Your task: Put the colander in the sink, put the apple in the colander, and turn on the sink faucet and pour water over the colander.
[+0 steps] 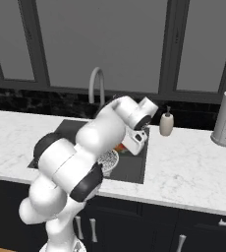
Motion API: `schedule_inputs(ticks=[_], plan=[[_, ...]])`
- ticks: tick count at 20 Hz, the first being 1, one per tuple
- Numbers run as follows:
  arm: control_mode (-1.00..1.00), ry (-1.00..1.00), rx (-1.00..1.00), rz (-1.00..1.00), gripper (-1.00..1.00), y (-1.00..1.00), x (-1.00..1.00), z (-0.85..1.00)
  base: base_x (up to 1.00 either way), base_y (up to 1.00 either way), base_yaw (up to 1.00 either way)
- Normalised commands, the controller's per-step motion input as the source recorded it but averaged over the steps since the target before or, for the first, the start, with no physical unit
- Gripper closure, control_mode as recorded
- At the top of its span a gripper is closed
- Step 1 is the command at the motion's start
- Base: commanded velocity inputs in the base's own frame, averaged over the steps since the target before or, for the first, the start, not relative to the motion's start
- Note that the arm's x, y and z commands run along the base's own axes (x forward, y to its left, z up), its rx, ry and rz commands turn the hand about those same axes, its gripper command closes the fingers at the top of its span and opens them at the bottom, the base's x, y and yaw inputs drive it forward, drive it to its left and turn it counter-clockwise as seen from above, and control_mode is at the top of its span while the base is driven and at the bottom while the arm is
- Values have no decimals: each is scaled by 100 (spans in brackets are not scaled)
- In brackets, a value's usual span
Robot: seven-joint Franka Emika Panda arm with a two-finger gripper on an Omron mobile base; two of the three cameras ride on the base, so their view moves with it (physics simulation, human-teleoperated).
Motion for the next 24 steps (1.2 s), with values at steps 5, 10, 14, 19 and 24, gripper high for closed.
schedule_inputs(ticks=[5,10,14,19,24], plan=[[-100,0,21,5,100,7,51,-25,0,0,0],[-100,0,14,2,100,21,27,-39,0,0,0],[-100,0,-2,0,100,60,0,-23,0,0,0],[-100,-2,-8,0,100,61,-4,-10,0,0,0],[-100,-13,-15,0,100,57,-32,-11,0,0,0]])
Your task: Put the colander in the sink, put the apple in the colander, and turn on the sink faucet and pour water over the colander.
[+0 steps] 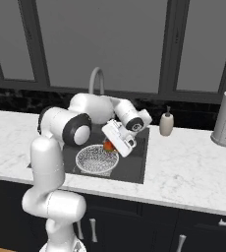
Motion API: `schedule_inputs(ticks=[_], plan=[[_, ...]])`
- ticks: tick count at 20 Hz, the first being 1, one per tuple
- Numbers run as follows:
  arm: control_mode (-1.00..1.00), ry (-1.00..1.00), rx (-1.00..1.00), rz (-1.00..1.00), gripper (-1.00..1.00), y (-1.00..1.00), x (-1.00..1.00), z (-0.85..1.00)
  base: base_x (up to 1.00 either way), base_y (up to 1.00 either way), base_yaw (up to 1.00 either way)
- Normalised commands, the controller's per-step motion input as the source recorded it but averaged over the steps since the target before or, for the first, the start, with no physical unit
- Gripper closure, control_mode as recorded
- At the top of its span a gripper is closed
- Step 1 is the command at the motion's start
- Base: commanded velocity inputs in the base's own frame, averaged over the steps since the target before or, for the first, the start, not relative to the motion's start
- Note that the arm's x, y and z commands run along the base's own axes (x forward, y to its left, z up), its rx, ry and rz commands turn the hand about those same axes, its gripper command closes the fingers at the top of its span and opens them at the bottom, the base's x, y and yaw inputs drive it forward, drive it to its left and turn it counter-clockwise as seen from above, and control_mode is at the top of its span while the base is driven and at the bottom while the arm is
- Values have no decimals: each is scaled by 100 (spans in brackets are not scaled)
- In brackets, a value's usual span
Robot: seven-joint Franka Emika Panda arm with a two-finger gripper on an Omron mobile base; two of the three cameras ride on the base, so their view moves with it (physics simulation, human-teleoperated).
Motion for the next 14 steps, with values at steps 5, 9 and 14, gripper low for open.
schedule_inputs(ticks=[5,9,14], plan=[[-100,-8,-15,0,100,39,-24,-29,0,0,0],[-100,-2,-5,0,100,9,-3,-31,0,0,0],[-100,0,0,0,100,-7,12,-23,0,0,0]])
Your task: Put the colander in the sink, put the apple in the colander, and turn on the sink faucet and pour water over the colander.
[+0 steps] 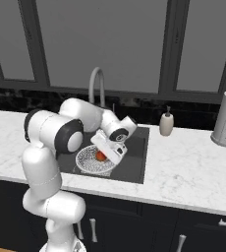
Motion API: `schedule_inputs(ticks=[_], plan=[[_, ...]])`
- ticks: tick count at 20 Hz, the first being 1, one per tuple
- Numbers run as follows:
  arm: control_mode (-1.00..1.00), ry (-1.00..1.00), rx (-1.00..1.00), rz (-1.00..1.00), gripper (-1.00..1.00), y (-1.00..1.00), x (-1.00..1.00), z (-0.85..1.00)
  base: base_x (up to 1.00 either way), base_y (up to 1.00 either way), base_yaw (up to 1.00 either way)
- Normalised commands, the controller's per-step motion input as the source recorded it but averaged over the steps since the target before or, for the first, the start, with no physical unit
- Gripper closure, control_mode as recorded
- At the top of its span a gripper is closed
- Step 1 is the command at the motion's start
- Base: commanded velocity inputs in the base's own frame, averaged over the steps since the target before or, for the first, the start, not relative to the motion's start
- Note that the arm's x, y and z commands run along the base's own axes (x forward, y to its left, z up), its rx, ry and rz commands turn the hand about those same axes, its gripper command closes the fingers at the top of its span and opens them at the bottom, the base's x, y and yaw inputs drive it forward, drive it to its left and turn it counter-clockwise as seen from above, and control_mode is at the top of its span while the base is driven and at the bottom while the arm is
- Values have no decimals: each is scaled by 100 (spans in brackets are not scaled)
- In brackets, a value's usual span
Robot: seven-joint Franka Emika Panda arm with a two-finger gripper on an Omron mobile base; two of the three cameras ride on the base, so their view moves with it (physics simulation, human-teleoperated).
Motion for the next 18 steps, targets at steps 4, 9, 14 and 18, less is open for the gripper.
schedule_inputs(ticks=[4,9,14,18], plan=[[-100,0,0,0,100,-6,32,-34,0,0,0],[-100,1,0,-1,100,0,53,-49,0,0,0],[-100,5,0,0,100,0,51,-53,0,0,0],[-100,2,0,-1,100,0,38,-42,0,0,0]])
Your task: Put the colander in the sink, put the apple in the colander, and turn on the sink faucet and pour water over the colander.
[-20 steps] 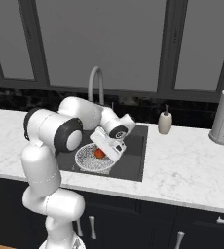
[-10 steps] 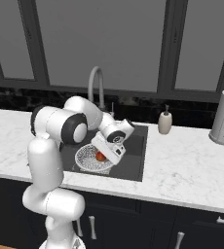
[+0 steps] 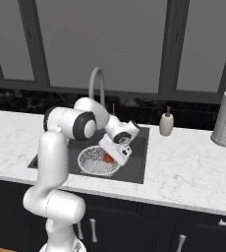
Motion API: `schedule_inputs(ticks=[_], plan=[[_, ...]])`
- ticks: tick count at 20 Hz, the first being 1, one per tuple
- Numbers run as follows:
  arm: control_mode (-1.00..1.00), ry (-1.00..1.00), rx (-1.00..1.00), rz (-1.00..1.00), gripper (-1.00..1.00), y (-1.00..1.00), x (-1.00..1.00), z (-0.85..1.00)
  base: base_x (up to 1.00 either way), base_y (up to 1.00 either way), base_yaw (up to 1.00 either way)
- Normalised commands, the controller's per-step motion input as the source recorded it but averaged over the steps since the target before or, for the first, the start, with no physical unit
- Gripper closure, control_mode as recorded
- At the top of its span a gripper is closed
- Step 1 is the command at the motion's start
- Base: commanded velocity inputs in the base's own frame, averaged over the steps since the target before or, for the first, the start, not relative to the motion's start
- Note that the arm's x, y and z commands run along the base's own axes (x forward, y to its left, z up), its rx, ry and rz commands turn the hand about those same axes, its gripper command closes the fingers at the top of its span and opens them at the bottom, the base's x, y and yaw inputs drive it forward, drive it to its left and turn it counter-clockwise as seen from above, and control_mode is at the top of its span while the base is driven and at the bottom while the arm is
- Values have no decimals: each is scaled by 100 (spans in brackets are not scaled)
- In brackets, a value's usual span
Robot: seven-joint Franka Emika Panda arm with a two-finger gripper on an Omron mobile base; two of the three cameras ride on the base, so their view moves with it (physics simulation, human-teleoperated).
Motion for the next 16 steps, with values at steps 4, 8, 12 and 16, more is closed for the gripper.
schedule_inputs(ticks=[4,8,12,16], plan=[[-100,0,0,-4,-100,3,18,-17,0,0,0],[-100,0,0,-6,-100,13,-2,0,0,0,0],[-100,-3,-1,-4,-100,20,-26,30,0,0,0],[-100,-6,-2,0,-100,17,-34,64,0,0,0]])
